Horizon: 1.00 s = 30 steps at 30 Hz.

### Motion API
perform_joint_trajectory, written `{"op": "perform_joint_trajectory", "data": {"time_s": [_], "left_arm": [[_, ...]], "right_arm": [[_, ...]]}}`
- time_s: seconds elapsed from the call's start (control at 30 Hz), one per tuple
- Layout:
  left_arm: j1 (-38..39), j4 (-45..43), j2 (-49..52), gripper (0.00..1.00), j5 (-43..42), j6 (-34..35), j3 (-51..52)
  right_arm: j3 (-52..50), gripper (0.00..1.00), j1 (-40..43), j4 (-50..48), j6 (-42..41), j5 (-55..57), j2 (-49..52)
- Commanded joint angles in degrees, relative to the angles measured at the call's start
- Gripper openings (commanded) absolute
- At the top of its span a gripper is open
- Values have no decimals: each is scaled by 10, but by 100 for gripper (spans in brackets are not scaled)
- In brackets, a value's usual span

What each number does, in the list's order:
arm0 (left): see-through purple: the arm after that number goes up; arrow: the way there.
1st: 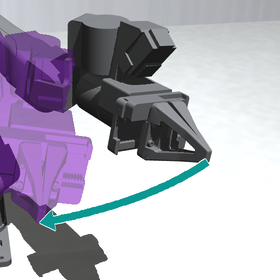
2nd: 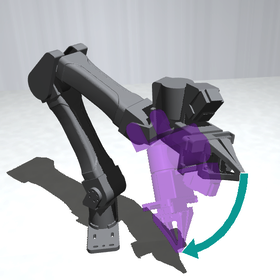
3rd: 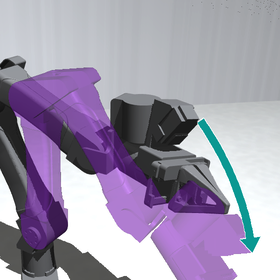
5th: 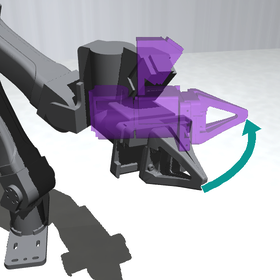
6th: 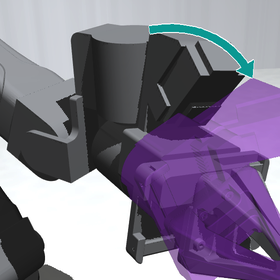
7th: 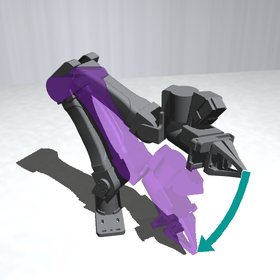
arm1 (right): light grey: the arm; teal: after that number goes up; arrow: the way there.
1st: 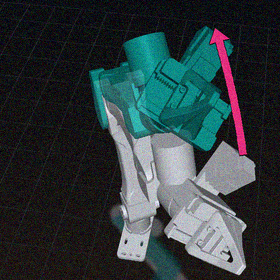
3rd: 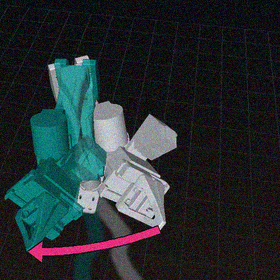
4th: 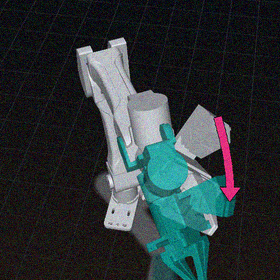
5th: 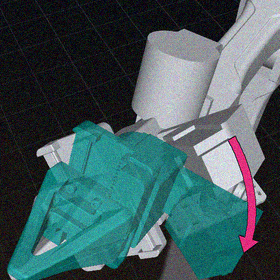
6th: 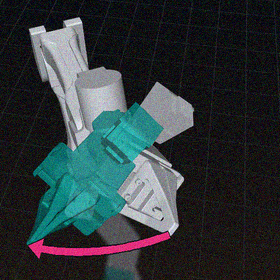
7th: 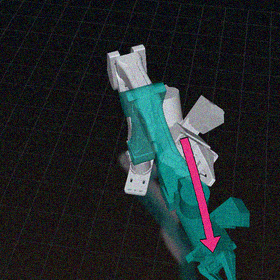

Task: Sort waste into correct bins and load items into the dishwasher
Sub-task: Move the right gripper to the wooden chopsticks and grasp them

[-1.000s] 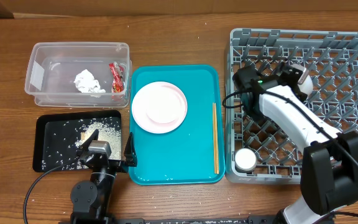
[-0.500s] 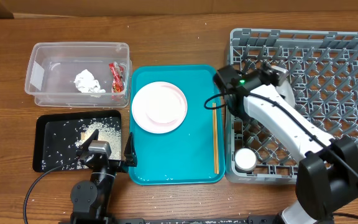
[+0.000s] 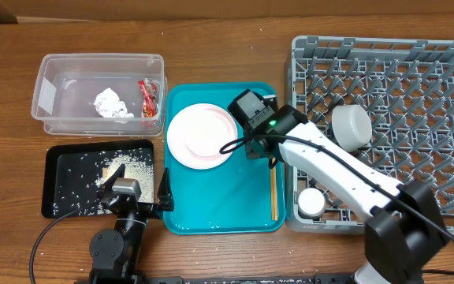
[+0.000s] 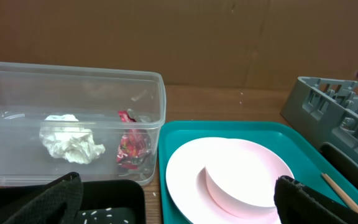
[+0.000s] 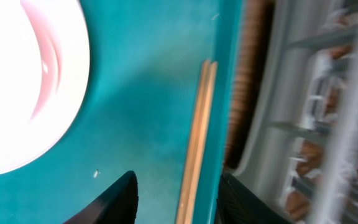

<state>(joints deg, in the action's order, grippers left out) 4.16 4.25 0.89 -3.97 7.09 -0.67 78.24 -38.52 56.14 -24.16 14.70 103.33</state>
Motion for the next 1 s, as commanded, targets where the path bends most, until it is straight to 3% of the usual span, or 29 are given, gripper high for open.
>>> {"op": "perform_joint_trajectory", "data": {"time_s": [0.0, 0.37, 0.67, 0.77, 0.97], "left_arm": [[3, -2, -6, 100, -5, -3, 4], [3, -2, -6, 100, -5, -3, 4], [3, -2, -6, 100, -5, -3, 4], [3, -2, -6, 100, -5, -3, 4], [3, -2, -6, 100, -5, -3, 4]], "right_arm": [[-38, 41, 4, -28, 85, -64, 30], [-96, 40, 19, -90, 101, -43, 77], [-96, 26, 18, -85, 126, -122, 79], [-95, 37, 18, -83, 122, -111, 78], [-50, 38, 18, -31, 109, -101, 52]]}}
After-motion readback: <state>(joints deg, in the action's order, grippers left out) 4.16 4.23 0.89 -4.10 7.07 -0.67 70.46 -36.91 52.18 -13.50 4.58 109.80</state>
